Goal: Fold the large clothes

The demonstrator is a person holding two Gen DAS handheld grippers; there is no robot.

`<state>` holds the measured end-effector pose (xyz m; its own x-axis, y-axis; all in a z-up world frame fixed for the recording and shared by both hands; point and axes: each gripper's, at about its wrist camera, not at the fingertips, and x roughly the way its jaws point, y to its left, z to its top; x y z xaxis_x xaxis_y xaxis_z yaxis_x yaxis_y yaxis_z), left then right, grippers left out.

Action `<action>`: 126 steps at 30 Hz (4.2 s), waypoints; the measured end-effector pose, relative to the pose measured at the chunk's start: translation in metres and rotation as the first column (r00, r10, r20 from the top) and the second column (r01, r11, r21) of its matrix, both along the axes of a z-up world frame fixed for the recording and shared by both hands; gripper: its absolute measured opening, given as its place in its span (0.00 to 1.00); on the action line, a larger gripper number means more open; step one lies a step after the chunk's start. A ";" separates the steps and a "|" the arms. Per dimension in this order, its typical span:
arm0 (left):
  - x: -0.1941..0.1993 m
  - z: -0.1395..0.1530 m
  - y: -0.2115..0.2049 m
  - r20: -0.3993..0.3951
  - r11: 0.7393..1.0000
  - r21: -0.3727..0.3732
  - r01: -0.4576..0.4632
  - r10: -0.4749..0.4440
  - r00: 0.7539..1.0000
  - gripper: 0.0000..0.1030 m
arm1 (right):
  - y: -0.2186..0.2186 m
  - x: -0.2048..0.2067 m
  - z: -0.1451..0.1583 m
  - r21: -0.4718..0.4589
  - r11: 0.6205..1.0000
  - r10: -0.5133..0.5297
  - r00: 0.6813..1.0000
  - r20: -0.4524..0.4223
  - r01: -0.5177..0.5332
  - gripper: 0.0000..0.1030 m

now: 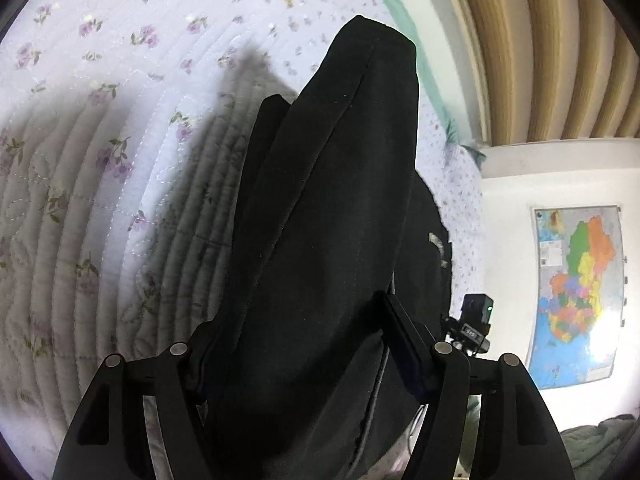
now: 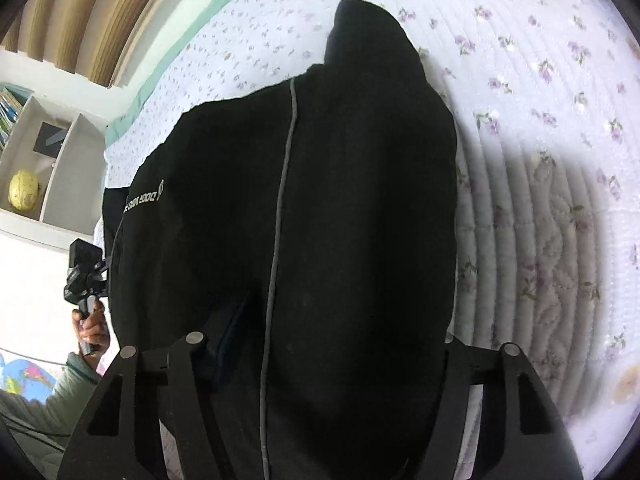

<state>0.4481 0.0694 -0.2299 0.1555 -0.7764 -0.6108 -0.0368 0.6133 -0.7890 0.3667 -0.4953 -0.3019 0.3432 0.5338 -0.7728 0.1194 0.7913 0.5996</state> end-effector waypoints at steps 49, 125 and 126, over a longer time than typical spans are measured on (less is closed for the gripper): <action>-0.265 -0.019 0.049 0.172 0.970 -0.164 -0.180 0.208 0.963 0.47 | 0.093 -0.174 0.017 -0.150 0.989 0.030 0.989 0.144 -0.008 0.53; -0.536 0.252 -0.101 0.890 0.417 0.436 -0.797 -0.070 0.450 0.71 | 0.322 -0.368 0.199 -0.552 0.762 0.056 0.815 0.577 0.339 0.92; -0.535 0.251 -0.103 0.888 0.419 0.440 -0.795 -0.073 0.453 0.71 | 0.321 -0.368 0.198 -0.553 0.762 0.055 0.817 0.574 0.337 0.92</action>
